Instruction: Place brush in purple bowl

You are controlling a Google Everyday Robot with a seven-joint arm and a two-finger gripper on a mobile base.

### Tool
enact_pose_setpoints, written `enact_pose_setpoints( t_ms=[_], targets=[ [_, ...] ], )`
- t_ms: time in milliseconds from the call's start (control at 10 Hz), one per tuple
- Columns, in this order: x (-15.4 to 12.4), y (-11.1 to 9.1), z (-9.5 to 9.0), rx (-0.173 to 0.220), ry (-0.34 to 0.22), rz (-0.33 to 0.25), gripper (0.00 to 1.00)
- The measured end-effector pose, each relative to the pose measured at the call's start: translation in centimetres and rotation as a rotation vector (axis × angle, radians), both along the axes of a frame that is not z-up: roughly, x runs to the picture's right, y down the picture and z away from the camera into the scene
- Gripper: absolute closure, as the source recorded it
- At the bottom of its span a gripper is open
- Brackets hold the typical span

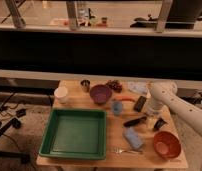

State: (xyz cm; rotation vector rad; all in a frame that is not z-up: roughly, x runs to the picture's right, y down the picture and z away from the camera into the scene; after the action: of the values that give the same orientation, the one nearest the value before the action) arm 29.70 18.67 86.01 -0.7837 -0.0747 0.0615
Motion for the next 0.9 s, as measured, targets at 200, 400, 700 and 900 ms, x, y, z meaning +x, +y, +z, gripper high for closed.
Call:
enact_pose_setpoints(
  t_ms=[200,400,700,900],
  targets=[
    [0.12,0.18,0.08,-0.009,-0.004,0.001,0.57],
    [0.31,0.37,0.26,-0.032,-0.014,0.011,0.83],
    [0.54,0.46,0.18,-0.039,-0.027,0.026,0.84],
    [0.52,-0.18,-0.37,-0.013,-0.031,0.025,0.84]
  ],
)
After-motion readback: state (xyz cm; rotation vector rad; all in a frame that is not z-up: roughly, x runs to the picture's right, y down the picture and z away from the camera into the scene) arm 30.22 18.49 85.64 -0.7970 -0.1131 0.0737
